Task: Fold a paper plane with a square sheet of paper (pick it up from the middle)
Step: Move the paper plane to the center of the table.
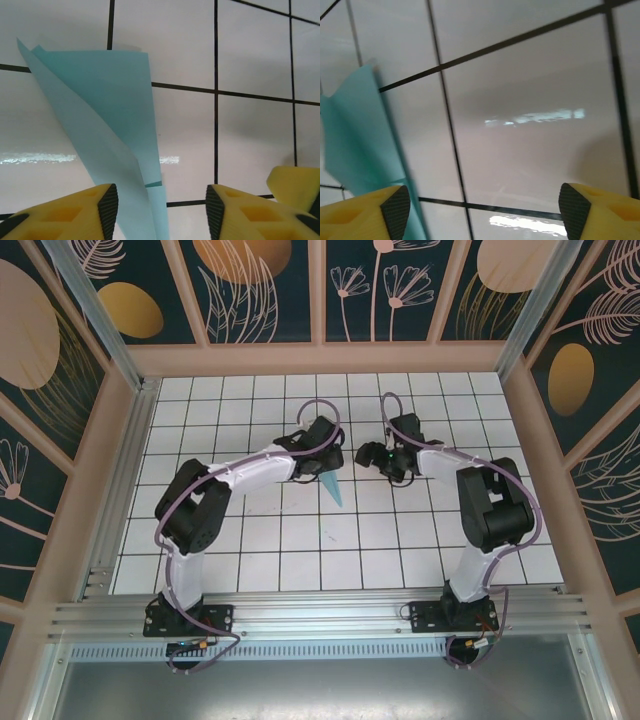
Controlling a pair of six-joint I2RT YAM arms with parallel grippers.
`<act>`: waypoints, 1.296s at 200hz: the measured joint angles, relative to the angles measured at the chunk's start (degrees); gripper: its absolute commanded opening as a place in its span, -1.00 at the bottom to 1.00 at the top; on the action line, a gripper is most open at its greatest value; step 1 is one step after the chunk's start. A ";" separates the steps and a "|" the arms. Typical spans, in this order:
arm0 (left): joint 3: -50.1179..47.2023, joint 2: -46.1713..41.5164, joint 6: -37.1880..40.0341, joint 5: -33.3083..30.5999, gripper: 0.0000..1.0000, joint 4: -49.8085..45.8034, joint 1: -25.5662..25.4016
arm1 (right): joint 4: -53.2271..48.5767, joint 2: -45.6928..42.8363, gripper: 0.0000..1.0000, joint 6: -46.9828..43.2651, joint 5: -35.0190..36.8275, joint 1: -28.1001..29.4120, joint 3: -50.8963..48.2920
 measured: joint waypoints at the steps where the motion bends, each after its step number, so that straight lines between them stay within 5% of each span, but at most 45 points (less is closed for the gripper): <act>1: 0.09 0.09 0.04 -0.02 -0.07 -0.09 -0.02 | -0.02 0.00 0.70 -0.09 0.20 -0.09 -0.11; 90: 14.67 11.43 -1.07 -4.44 -0.45 -13.73 -0.17 | 1.38 -3.23 0.70 0.33 2.51 -0.55 -2.05; 162: 14.38 11.06 -1.88 -7.32 -0.85 -17.22 -0.17 | 1.31 -3.96 0.69 0.31 2.86 -0.55 -2.25; 175: 11.72 9.01 -2.25 -7.30 -1.00 -16.06 -0.17 | 1.31 -3.96 0.69 0.28 2.84 -0.55 -2.25; 206: 1.11 0.85 -2.10 -3.78 -1.00 -7.87 0.33 | 1.29 -3.98 0.68 0.11 2.84 -0.55 -2.25; 259: -22.38 -13.99 -3.43 12.20 -1.00 20.48 4.76 | 0.90 -4.50 0.68 -0.28 2.75 1.49 -2.25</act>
